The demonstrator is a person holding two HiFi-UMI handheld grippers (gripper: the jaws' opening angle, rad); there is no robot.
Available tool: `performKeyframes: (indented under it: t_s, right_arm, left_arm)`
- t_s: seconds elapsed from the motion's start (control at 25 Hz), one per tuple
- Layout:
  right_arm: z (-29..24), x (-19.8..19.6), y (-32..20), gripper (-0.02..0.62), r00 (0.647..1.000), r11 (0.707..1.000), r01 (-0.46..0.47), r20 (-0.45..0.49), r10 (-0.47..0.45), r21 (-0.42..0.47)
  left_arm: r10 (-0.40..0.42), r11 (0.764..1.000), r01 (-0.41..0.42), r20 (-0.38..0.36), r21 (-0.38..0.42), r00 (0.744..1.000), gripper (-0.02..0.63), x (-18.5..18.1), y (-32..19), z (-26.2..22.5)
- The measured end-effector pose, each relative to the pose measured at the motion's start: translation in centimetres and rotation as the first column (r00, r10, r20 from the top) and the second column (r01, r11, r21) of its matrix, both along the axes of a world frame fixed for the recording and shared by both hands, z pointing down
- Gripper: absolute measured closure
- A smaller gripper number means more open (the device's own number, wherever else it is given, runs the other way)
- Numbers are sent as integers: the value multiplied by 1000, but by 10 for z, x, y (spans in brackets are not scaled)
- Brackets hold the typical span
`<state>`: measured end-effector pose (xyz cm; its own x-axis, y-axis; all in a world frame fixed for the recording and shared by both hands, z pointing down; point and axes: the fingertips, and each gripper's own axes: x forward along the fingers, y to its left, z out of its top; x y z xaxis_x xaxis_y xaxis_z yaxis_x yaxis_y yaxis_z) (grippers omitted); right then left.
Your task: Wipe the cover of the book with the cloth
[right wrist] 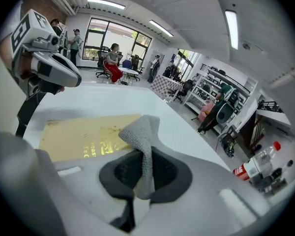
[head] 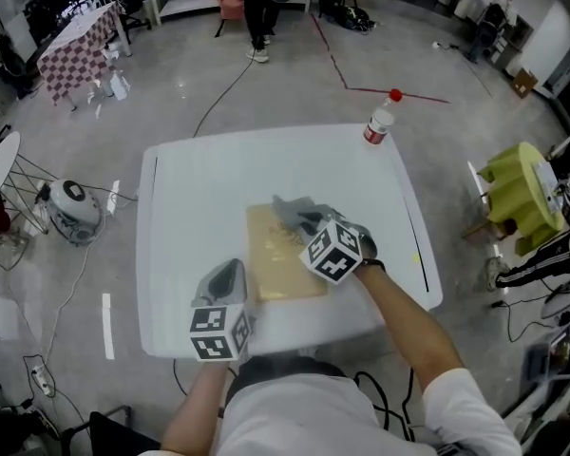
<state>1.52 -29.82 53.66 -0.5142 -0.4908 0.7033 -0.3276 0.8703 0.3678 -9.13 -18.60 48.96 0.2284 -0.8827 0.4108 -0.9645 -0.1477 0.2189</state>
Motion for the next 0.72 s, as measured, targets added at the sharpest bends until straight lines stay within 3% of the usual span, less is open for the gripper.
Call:
performKeyframes:
  t_s: [0.72]
  right_arm:
    - [6,34,113,578,996,985,8,94,9,-175]
  left_arm:
    - [66,998,-66,-28,0,997,599,21,-18,1]
